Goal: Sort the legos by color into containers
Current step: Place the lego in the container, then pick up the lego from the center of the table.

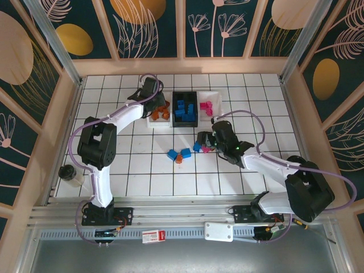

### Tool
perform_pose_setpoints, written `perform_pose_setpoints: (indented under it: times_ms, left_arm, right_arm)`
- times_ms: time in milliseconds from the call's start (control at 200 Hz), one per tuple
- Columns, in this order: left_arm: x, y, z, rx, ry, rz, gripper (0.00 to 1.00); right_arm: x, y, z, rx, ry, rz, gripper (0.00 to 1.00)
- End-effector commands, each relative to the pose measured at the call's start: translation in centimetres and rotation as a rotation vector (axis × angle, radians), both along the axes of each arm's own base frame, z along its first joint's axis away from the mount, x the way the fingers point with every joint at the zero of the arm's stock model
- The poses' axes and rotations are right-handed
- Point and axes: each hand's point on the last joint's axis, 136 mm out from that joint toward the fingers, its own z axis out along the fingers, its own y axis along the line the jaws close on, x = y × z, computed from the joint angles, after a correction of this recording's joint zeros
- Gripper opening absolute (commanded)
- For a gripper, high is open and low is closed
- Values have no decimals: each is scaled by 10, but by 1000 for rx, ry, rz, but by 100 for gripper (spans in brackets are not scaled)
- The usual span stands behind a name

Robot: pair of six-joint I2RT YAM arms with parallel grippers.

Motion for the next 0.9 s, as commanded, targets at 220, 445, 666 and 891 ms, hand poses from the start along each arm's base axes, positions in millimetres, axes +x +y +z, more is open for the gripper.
perform_pose_setpoints:
  times_ms: [220, 445, 666, 891]
  left_arm:
    - [-11, -10, 67, -124, -108, -55, 70]
    - [-72, -23, 107, -287, -195, -138, 94]
    - [-147, -41, 72, -344, -155, -236, 99]
    - [-189, -38, 43, -382, -128, -274, 98]
  right_arm:
    - [-8, -18, -4, -12, 11, -96, 66]
    - [-3, -41, -20, -20, 56, -247, 66]
    - [-5, -43, -41, 129, 134, -279, 65]
    - [0, -33, -49, 199, 162, -271, 62]
